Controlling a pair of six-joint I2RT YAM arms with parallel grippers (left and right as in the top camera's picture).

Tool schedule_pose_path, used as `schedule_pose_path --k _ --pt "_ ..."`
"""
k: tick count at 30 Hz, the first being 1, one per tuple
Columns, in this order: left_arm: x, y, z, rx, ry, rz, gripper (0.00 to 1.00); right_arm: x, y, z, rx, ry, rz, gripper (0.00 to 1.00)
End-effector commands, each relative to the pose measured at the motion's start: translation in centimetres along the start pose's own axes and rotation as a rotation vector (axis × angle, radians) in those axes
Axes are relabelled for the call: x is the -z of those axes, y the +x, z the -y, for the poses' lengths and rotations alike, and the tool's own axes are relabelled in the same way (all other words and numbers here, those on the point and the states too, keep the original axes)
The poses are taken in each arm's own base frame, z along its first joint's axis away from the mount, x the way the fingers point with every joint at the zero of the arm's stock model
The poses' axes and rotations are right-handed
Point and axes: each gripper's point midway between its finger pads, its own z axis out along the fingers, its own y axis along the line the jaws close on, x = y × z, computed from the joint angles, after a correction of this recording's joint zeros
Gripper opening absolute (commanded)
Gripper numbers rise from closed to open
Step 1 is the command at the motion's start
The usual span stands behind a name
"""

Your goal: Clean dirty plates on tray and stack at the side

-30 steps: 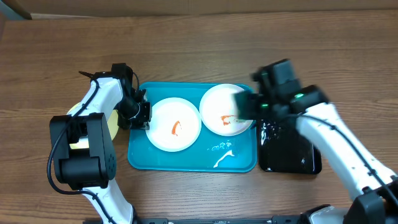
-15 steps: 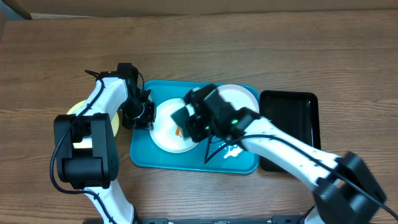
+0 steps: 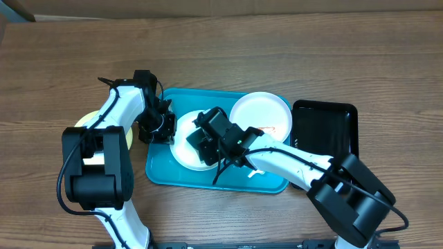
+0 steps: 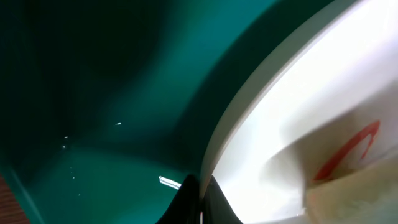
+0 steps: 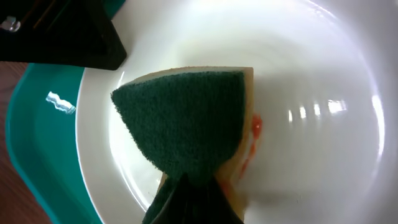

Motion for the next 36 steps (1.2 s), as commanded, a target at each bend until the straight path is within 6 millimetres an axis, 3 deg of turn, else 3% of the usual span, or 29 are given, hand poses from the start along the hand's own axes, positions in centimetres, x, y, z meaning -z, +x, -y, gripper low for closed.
schedule_pose_path --k 1,7,13,19,26,28,33,36 --pt "-0.3 0.3 1.0 -0.006 0.037 -0.012 0.04 -1.1 0.1 -0.6 0.028 0.007 0.000 0.04" --pt "-0.3 0.3 1.0 -0.006 0.037 -0.012 0.04 -2.5 1.3 -0.5 0.044 0.038 -0.027 0.04" --pt "-0.3 0.4 1.0 -0.005 0.037 -0.016 0.04 -1.4 -1.6 2.1 0.032 0.198 0.061 0.04" --pt "-0.3 0.4 1.0 -0.005 0.037 -0.016 0.04 0.1 -5.1 2.9 0.021 0.254 0.131 0.04" --pt "-0.3 0.5 1.0 -0.004 0.037 -0.020 0.04 0.7 -5.1 5.4 -0.009 0.328 0.123 0.04" --pt "-0.3 0.5 1.0 -0.004 0.037 -0.020 0.04 0.4 -4.5 4.9 -0.015 0.280 0.090 0.04" --pt "-0.3 0.4 1.0 -0.005 0.037 -0.017 0.04 -0.4 -2.6 0.7 -0.011 0.053 -0.011 0.04" --pt "-0.3 0.4 1.0 -0.005 0.037 -0.017 0.04 -0.5 -1.6 -0.5 0.001 0.015 -0.045 0.04"
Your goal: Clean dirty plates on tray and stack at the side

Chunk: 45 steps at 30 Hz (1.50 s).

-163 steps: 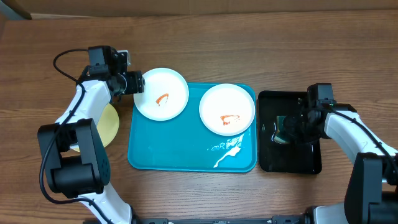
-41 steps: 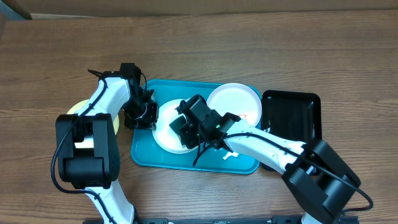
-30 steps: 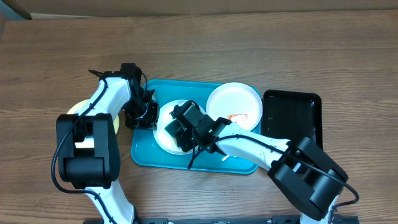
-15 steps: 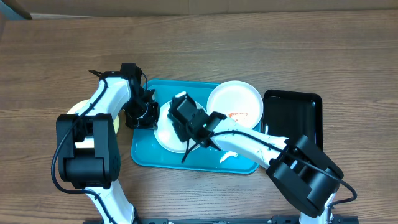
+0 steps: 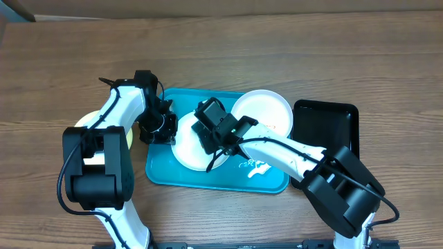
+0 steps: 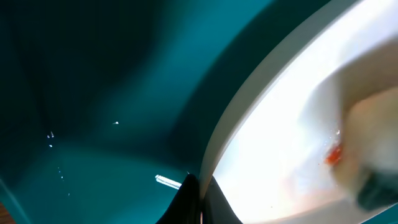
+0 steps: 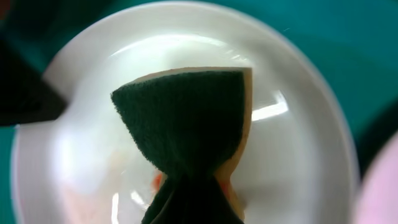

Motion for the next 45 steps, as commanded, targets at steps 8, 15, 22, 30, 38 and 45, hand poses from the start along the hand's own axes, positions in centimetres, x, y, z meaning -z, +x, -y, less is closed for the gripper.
schedule_pose_path --k 8,15,22,30,38,45 --pt "-0.3 0.3 0.7 -0.002 0.025 -0.014 0.04 -0.2 2.4 -3.4 0.044 -0.108 -0.079 0.03" --pt "-0.3 0.4 0.7 -0.001 0.025 -0.018 0.04 0.3 1.5 -0.2 0.013 0.040 -0.054 0.04" --pt "-0.3 0.4 0.6 -0.001 0.025 -0.017 0.04 5.6 -4.9 2.4 -0.061 0.074 0.099 0.04" --pt "-0.3 0.4 0.6 -0.001 0.025 -0.017 0.04 6.0 -3.7 0.0 -0.067 -0.093 0.030 0.04" --pt "-0.3 0.4 0.7 -0.001 0.025 -0.017 0.04 4.9 0.0 -1.8 -0.029 -0.117 -0.070 0.04" --pt "-0.3 0.4 0.7 -0.001 0.025 -0.018 0.04 3.4 1.7 -1.2 -0.053 -0.111 -0.093 0.04"
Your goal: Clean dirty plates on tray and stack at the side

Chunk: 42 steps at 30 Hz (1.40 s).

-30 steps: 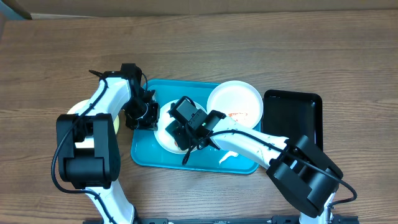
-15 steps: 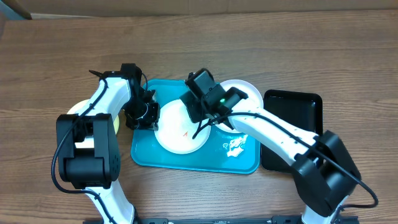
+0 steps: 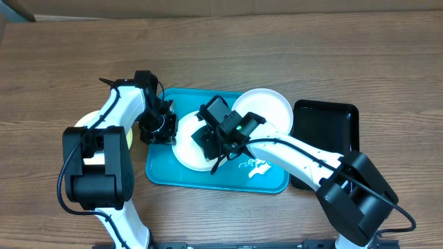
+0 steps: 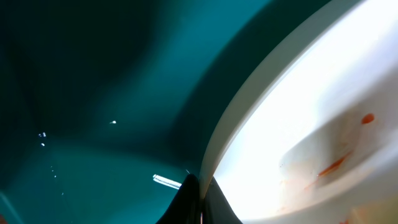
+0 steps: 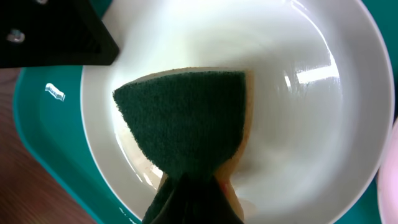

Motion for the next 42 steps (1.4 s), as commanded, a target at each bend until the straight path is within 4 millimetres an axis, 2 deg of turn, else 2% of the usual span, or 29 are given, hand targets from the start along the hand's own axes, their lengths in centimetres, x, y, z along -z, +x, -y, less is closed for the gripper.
schedule_pose_path --k 1,17,23,31,39,42 --pt "-0.3 0.3 0.5 -0.002 0.014 -0.013 0.04 0.0 0.1 0.0 -0.022 -0.019 0.017 0.04" --pt "-0.3 0.3 0.5 -0.002 0.014 -0.013 0.04 -1.9 0.5 -0.6 -0.014 -0.060 0.085 0.04" --pt "-0.3 0.3 0.5 -0.002 0.014 -0.013 0.04 -2.0 -0.7 0.4 -0.014 -0.002 0.149 0.04" --pt "-0.3 0.3 0.5 -0.002 0.014 -0.014 0.04 -1.3 -3.2 2.1 -0.020 0.107 0.274 0.04" --pt "-0.3 0.4 0.5 -0.001 0.014 -0.017 0.04 -0.3 -6.2 1.8 -0.023 0.108 0.406 0.04" --pt "-0.3 0.5 0.5 0.000 0.014 -0.023 0.04 -0.1 -6.7 2.0 -0.027 0.122 0.432 0.04"
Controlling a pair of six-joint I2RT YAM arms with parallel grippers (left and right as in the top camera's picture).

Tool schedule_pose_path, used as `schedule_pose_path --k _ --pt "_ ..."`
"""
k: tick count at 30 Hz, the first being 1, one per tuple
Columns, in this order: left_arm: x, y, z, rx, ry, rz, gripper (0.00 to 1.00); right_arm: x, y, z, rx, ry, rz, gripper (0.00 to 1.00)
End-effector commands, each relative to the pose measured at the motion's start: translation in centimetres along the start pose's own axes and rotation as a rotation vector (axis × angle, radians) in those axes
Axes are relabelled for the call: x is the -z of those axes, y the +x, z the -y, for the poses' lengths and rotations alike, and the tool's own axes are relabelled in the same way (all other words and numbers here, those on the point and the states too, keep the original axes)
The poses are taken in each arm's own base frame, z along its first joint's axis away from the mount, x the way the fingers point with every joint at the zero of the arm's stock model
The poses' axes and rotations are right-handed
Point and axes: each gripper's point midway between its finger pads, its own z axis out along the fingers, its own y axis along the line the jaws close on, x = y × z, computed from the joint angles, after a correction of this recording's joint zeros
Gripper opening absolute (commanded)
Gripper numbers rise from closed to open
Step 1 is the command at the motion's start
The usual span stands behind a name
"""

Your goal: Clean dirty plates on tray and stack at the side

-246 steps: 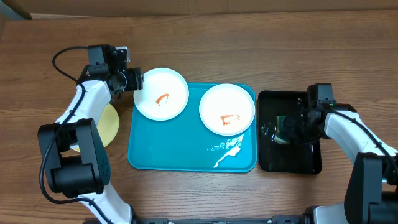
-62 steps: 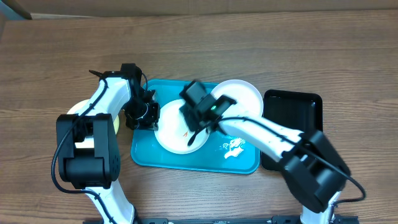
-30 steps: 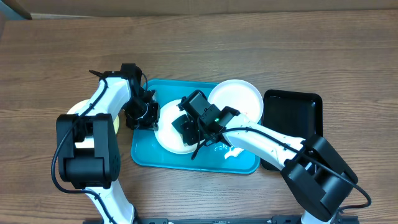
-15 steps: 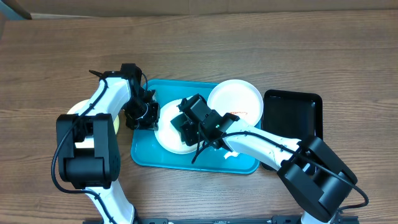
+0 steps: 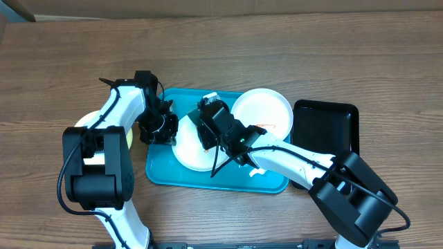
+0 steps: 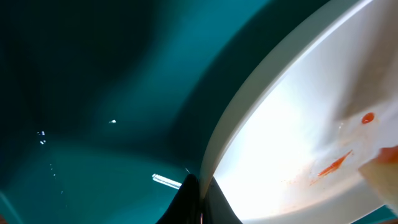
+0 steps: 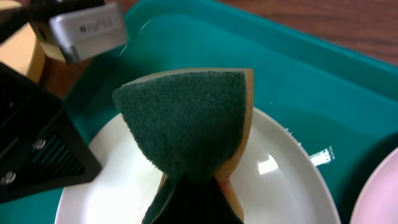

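A white plate (image 5: 187,146) lies at the left of the teal tray (image 5: 166,176). My left gripper (image 6: 200,198) is shut on that plate's left rim (image 6: 227,140); red smears (image 6: 336,163) show inside it. My right gripper (image 7: 189,202) is shut on a green and yellow sponge (image 7: 186,121), held over the plate's far part (image 7: 273,180). A second white plate (image 5: 266,111) with a red mark sits at the tray's back right.
A black tray (image 5: 325,135) stands right of the teal tray. A yellow disc (image 5: 88,121) lies on the wooden table under my left arm. My left gripper body (image 7: 37,155) is close on the left of the sponge.
My right gripper with the sponge has moved from the middle of the plate to its far edge, tilted toward the tray's back rim. My left gripper still holds the rim.
The left gripper stayed shut on the plate's left rim at every moment. The right gripper held the sponge on the plate's middle over a red mark, then farther up the plate, then at the middle again, now at the far edge. Red smears remain on the plate.
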Motion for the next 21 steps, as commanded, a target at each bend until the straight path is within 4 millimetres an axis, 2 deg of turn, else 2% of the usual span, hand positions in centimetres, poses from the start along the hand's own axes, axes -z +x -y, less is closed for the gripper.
schedule_pose_path --k 1,5,12,15,21 --pt "-0.3 0.5 0.5 0.000 0.014 -0.020 0.04 0.5 -0.8 0.5 -0.004 0.035 0.037 0.04" --pt "-0.3 0.5 0.5 0.000 0.014 -0.019 0.04 0.1 0.6 0.7 -0.017 0.037 -0.015 0.04" --pt "-0.3 0.5 0.5 0.000 0.014 -0.021 0.04 -1.0 6.2 -1.8 -0.188 -0.130 -0.265 0.04" --pt "-0.3 0.5 0.5 0.000 0.014 -0.020 0.04 -0.9 8.4 -2.1 -0.240 -0.146 -0.364 0.04" --pt "-0.3 0.5 0.5 0.000 0.014 -0.019 0.04 -0.2 9.6 -1.3 -0.238 -0.117 -0.431 0.04"
